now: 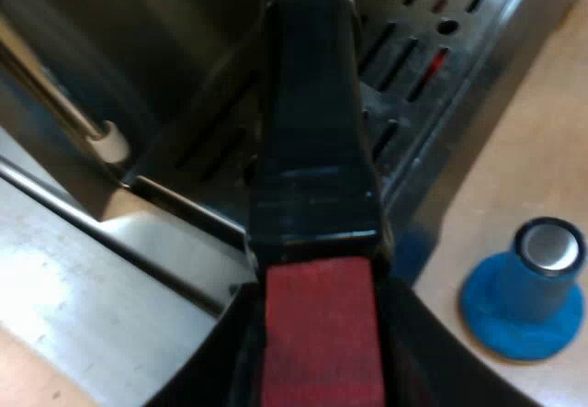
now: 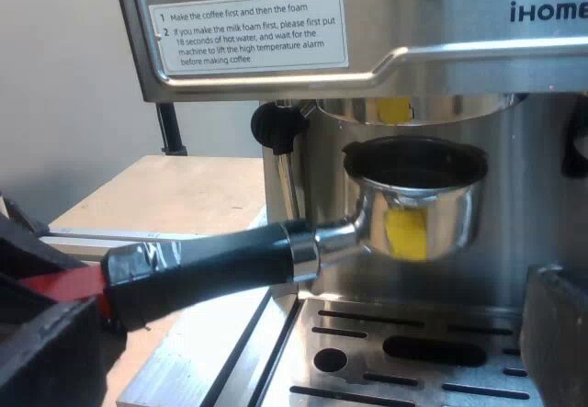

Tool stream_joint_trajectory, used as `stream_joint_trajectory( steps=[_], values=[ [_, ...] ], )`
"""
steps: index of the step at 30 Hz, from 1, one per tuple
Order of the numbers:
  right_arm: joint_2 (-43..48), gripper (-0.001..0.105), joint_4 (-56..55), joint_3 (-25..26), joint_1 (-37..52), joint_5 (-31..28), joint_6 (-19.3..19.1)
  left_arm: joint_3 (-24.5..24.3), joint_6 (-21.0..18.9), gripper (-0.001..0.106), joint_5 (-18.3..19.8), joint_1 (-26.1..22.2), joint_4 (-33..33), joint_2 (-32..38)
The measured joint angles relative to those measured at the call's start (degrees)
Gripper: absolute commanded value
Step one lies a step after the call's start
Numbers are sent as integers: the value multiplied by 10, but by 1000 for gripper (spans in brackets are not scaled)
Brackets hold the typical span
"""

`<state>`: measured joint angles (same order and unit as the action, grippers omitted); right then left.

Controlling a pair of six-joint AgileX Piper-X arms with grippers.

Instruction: Put the handle in the coffee machine

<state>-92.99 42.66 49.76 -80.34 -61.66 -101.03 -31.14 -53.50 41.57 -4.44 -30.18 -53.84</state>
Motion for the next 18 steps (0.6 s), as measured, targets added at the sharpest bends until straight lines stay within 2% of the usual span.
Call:
stream_joint_trajectory(
  steps=[8,18],
  values=[
    [0,93,0,0,0,0,0,-30,8,0,10,0,-30,-52],
    [0,93,0,0,0,0,0,-52,9,0,18,0,-27,-54]
  ],
)
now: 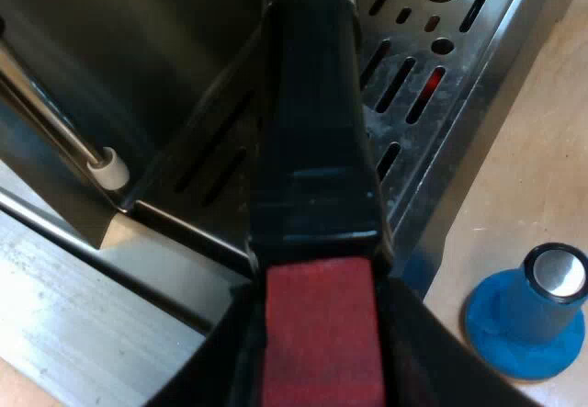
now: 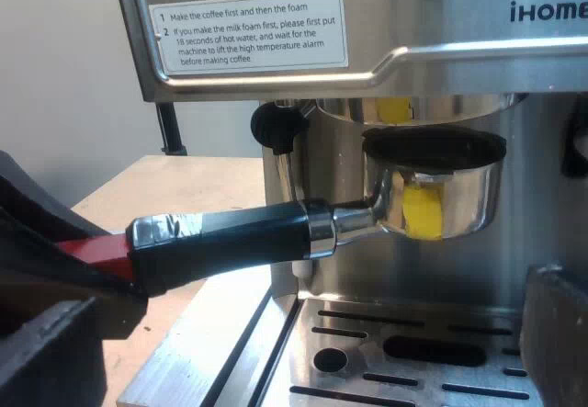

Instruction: Put the handle in the coffee machine

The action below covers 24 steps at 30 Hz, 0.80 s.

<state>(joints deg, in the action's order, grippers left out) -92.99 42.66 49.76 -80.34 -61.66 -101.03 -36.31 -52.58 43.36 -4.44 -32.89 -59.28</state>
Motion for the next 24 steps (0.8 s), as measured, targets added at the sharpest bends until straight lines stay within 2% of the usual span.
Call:
stream_joint_trajectory(
  steps=[5,17,24],
  values=[
    [0,93,0,0,0,0,0,0,-15,0,23,0,17,-20],
    [0,93,0,0,0,0,0,0,-20,0,24,-2,35,-23],
    [0,93,0,0,0,0,0,0,-19,0,26,-25,36,-23]
  ],
)
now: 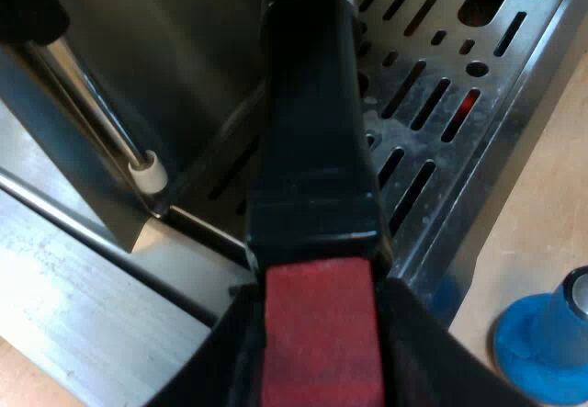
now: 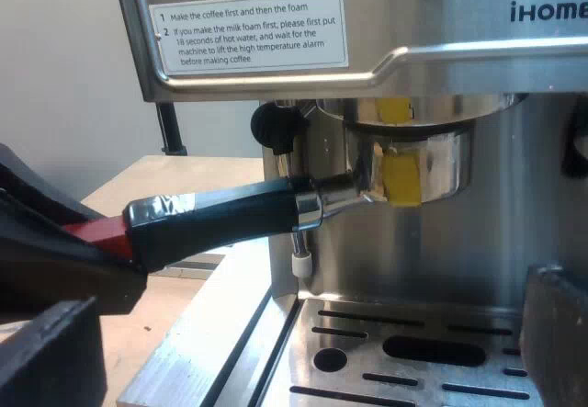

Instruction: Put the handle in the coffee machine

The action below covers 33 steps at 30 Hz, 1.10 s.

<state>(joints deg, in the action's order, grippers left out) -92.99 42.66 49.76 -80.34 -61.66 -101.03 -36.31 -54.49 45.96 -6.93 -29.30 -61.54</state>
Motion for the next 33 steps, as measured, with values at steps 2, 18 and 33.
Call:
stream_joint_trajectory(
  steps=[2,18,33],
  values=[
    [0,93,0,0,0,0,0,0,0,0,7,0,0,0],
    [0,93,0,0,0,0,0,0,0,0,21,0,1,0],
    [0,93,0,0,0,0,0,0,0,0,21,0,1,0]
  ],
)
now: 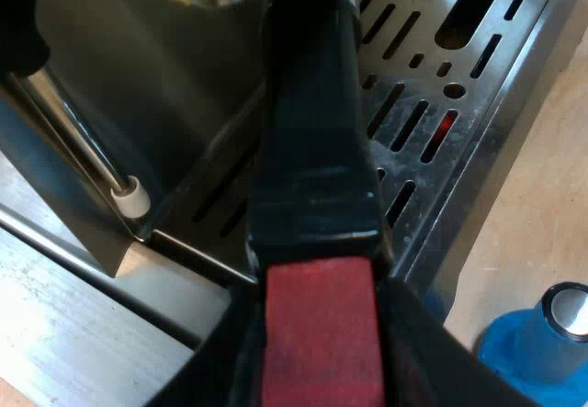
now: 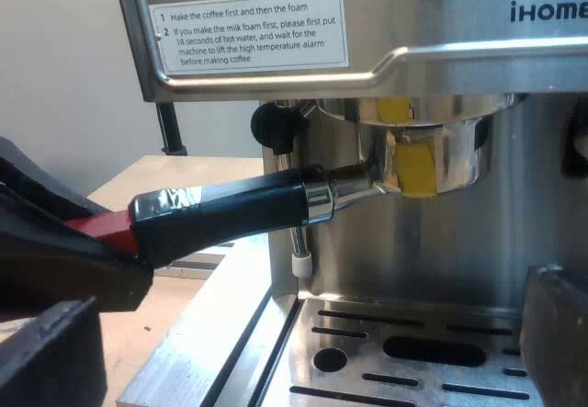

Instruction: Put the handle in the coffee machine

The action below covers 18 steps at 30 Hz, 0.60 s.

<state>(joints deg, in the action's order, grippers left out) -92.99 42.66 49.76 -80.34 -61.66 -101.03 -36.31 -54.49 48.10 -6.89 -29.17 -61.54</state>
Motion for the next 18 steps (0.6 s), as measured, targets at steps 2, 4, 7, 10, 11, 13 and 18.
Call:
stream_joint_trajectory(
  steps=[2,4,7,10,11,13,18],
  values=[
    [0,93,0,0,0,0,0,0,0,0,0,0,0,0],
    [0,93,0,0,0,0,0,0,0,0,0,0,0,0],
    [0,93,0,0,0,0,0,0,0,0,1,0,0,0],
    [0,93,0,0,0,0,0,0,0,0,1,0,0,0],
    [0,93,0,0,0,0,0,0,0,0,1,0,0,0],
    [0,93,0,0,0,0,0,-6,2,0,1,0,-7,0],
    [0,93,0,0,0,0,0,-24,18,0,-11,0,-16,-1]
  ],
)
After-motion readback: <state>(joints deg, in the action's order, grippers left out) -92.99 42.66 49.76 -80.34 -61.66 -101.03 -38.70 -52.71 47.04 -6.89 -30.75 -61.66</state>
